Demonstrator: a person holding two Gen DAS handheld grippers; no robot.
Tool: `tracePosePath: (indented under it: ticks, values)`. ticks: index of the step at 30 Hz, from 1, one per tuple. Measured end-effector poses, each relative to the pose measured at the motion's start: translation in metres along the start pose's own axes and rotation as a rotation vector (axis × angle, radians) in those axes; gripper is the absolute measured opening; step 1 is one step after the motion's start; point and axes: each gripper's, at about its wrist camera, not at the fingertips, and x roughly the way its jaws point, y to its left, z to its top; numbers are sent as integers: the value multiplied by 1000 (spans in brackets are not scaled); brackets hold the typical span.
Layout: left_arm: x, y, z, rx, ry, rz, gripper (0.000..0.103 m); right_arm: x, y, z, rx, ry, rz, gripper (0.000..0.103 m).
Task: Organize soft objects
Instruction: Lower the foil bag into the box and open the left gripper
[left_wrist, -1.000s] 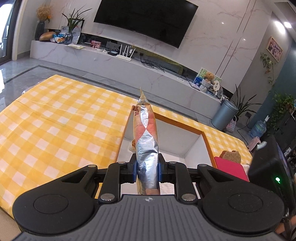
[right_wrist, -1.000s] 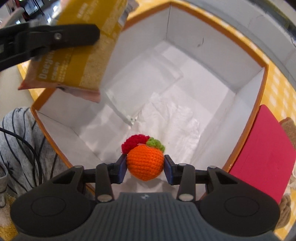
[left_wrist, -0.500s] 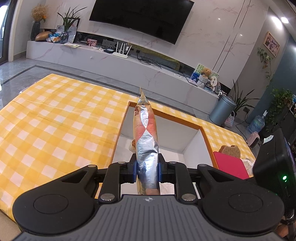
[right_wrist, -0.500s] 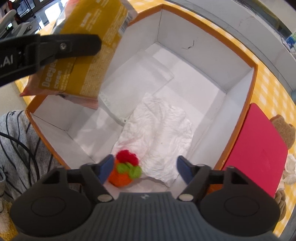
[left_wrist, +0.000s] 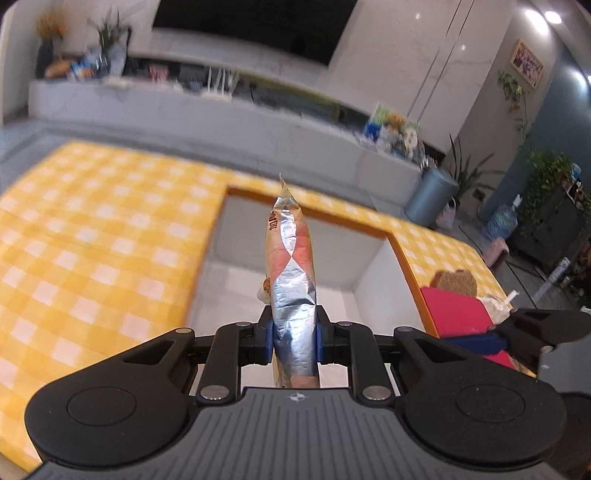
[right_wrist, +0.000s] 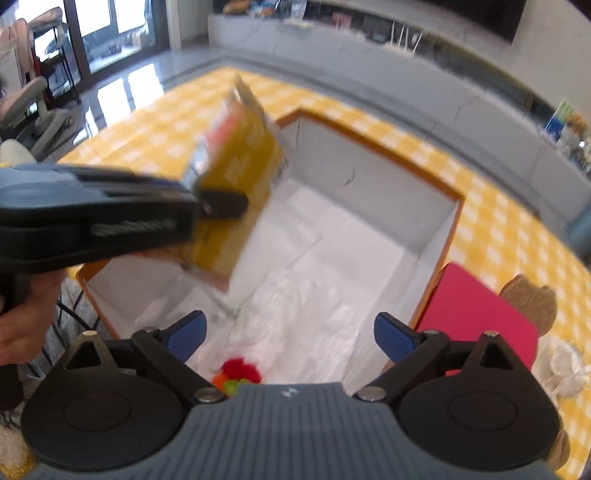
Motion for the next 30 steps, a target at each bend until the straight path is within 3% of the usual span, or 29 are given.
tracePosePath:
  ticks: [2,5,8,16,19,21,23,26,27,28,30]
  values:
    - [15,-3,3,13,38,-25,22,-3,1,-1,-8,-81,-46,96]
    - [36,-8,5,46,95,10,22,-3,9,0,-86,-111,-88,96]
    - [47,-3,2,76,124,49,22,0,11,-1,-128,-112,-108,96]
    - [53,8,2,54,183,-8,23,10,10,-4,-118,-96,-106,95]
    - [56,5,-1,87,192,49,25,12,12,-6,-113,-83,-102,94]
    - [53,0,-2,122,170,63,36,12,14,-10,-123,-75,-96,94]
    - [46,-7,-4,170,129,60,56,12,15,-11,-129,-74,-99,94]
    - [38,-18,-9,239,101,94,63,11,16,-12,-130,-69,-102,94]
    - [35,-22,-10,259,92,128,72,11,15,-11,-129,-67,-98,94]
    - [32,-24,-10,273,74,173,89,11,15,-12,-130,-65,-94,94]
    - [22,-22,-10,271,20,237,90,11,17,-13,-134,-62,-93,94]
